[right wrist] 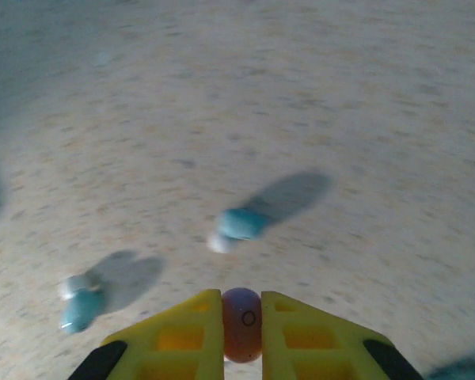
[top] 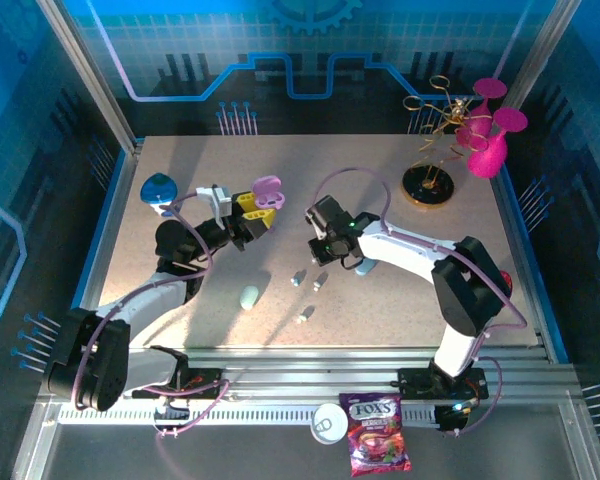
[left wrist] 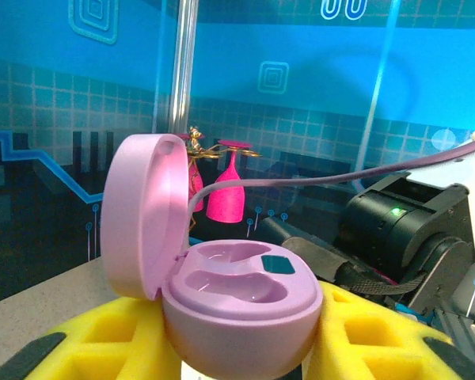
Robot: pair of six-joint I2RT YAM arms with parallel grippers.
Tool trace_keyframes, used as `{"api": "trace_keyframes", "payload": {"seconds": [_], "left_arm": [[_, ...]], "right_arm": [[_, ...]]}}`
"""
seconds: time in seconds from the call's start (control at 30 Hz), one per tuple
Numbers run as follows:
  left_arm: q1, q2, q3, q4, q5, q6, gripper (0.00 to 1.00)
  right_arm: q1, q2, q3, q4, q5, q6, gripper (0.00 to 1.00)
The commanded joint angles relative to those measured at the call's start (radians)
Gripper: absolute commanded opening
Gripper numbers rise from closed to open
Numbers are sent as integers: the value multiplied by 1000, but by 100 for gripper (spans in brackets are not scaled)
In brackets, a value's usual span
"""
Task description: Insert the wireless bluetooth earbuds into the charging case
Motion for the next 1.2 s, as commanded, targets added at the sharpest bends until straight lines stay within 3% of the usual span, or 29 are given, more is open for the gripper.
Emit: {"api": "trace_keyframes", "payload": {"seconds": [0.0,0.33,0.93,1.17], "left_arm": [[0,-33,-12,13,-14,26,22],[-1,-40,-12,-7,-14,32,22],[-22,42,-24,29,-46,61,22],[-45,67,-28,-25,-84,137,22]], "right_arm": [[8,-31,-12,-66,244,187,12],[62,14,73,-254,492,329,12],[81,-41,109,-381,541,357,12],[105,-104,121,-412,555,350,12]]}}
